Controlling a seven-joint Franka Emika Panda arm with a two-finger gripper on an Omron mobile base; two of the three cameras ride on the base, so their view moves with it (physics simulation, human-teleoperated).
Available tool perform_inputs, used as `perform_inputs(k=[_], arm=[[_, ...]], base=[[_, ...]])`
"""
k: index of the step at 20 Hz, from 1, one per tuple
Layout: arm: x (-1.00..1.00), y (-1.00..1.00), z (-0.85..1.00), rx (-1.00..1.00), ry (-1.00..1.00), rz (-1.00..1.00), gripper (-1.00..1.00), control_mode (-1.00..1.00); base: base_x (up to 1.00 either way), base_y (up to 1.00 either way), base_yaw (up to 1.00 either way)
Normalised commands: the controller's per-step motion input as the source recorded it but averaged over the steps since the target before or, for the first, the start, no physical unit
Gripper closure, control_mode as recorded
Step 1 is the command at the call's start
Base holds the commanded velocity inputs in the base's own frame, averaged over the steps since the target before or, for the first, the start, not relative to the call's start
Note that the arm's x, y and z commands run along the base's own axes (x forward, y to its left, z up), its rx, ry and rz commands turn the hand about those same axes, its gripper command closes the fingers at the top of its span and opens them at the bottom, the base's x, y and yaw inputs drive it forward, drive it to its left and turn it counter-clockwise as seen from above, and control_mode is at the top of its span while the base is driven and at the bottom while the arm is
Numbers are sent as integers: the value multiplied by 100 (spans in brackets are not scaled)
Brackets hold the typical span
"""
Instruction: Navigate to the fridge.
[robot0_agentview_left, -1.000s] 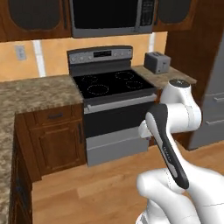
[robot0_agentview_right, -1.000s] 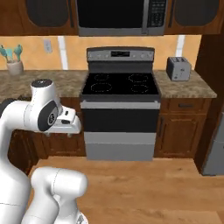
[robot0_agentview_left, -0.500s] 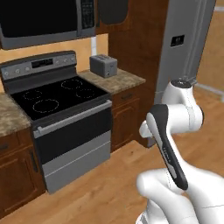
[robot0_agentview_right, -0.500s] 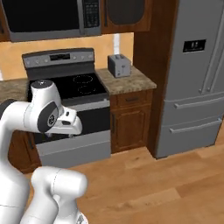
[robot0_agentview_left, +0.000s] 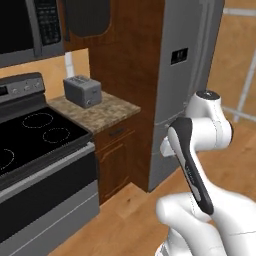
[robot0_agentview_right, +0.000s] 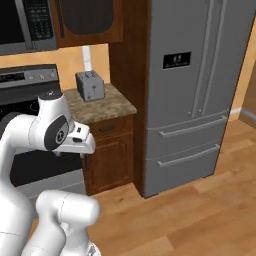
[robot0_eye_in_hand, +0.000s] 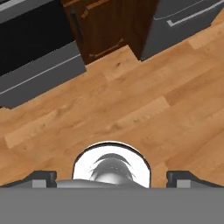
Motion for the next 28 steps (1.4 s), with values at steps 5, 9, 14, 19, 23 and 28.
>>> perform_inputs(k=[5, 9, 14, 19, 23, 28], arm=[[0, 0, 0, 0, 0, 0, -100, 100], [0, 0, 0, 0, 0, 0, -100, 100], [0, 0, 0, 0, 0, 0, -100, 100], [0, 0, 0, 0, 0, 0, -100, 100], [0, 0, 0, 0, 0, 0, -100, 100], [0, 0, 0, 0, 0, 0, -100, 100]], base=[[100, -86, -2], [100, -94, 8], [100, -94, 20], [98, -82, 27], [83, -82, 28], [74, -64, 28]])
